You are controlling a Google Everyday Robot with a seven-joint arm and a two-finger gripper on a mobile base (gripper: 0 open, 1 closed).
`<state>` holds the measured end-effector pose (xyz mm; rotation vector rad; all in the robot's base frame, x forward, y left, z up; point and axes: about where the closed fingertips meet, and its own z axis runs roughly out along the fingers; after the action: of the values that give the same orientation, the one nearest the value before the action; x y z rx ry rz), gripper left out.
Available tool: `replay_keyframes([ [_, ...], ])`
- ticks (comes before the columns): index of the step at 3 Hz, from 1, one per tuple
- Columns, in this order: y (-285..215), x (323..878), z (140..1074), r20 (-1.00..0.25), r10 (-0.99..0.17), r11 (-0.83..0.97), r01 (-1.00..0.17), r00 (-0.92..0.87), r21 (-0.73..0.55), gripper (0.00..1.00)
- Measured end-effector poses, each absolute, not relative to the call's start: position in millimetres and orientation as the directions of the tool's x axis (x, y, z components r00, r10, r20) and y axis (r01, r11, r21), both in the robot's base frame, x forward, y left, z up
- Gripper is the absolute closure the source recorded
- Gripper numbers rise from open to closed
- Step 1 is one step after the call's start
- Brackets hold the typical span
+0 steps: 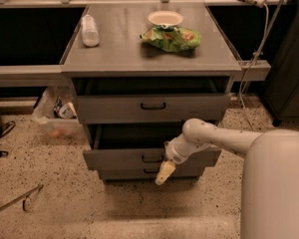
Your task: Open middle drawer
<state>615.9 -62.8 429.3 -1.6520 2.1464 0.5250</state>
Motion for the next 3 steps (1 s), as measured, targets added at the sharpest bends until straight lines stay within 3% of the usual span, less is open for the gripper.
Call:
replay_keyframes([
  [3, -58.2, 572.8, 426.3, -0.535, -0.801, 0.233, -0.963, -0.269, 0.135, 0.0],
])
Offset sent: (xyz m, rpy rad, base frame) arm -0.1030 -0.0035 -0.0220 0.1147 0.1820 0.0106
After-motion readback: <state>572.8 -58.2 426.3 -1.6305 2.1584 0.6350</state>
